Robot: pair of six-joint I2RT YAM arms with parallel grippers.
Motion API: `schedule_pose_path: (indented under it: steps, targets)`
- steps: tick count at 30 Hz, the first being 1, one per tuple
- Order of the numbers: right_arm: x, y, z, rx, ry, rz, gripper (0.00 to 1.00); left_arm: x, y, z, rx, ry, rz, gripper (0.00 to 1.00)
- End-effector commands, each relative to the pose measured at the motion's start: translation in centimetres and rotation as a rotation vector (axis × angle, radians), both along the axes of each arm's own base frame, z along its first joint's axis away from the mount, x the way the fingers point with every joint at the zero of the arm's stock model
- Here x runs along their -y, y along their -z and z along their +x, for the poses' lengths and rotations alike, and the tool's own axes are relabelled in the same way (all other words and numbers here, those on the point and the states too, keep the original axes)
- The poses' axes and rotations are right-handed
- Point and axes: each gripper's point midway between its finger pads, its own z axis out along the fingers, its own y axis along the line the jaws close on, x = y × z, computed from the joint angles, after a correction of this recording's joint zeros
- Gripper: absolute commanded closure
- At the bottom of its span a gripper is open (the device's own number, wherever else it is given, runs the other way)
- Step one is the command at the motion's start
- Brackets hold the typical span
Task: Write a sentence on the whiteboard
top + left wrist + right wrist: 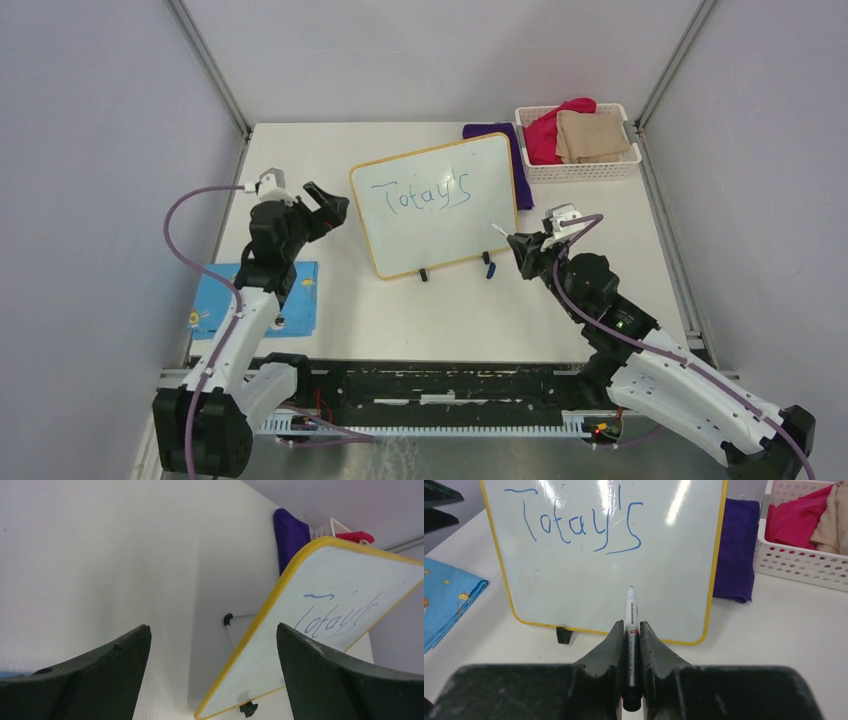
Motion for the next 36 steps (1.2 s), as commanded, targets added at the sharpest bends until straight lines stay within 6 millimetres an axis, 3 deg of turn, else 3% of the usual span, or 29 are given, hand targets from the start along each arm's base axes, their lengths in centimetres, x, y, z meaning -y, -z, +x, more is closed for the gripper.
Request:
schedule_pose_path:
  steps: [1,7,11,15,22,28,33,36]
  targets:
    - [-0.6,-4.1,-0.3,0.08,-0.03,0.102,1.0,4.0,-4.2,-1.4,0.267,0.308,-0.136,0.0]
    - [-1.3,-3.6,-0.4,0.071,-0.061,0.107,1.0,4.9,-1.6,-1.0,0.219,0.403,-0.087,0.0]
    - [-1.8,-3.7,-0.4,0.068,-0.078,0.114,1.0,4.9,-1.2,-0.7,0.247,0.415,-0.046,0.0]
    - [-1.9,-3.9,-0.4,0.07,-0.083,0.12,1.0,6.2,0.4,-1.3,0.283,0.548,0.011,0.01]
    - [-1.9,-4.2,-0.5,0.071,-0.081,0.131,1.0,8.3,2.4,-1.8,0.335,0.736,-0.019,0.11]
    - [-2.2,-4.8,-0.4,0.077,-0.092,0.156,1.0,8.6,4.1,-2.1,0.353,0.758,-0.03,0.15]
    - [-3.3,-5.0,-0.4,0.065,-0.131,0.165,1.0,9.5,4.6,-2.2,0.368,0.823,-0.104,0.24]
    - [-3.6,-4.9,-0.3,0.061,-0.136,0.166,1.0,8.8,4.6,-1.6,0.379,0.814,-0.157,0.31]
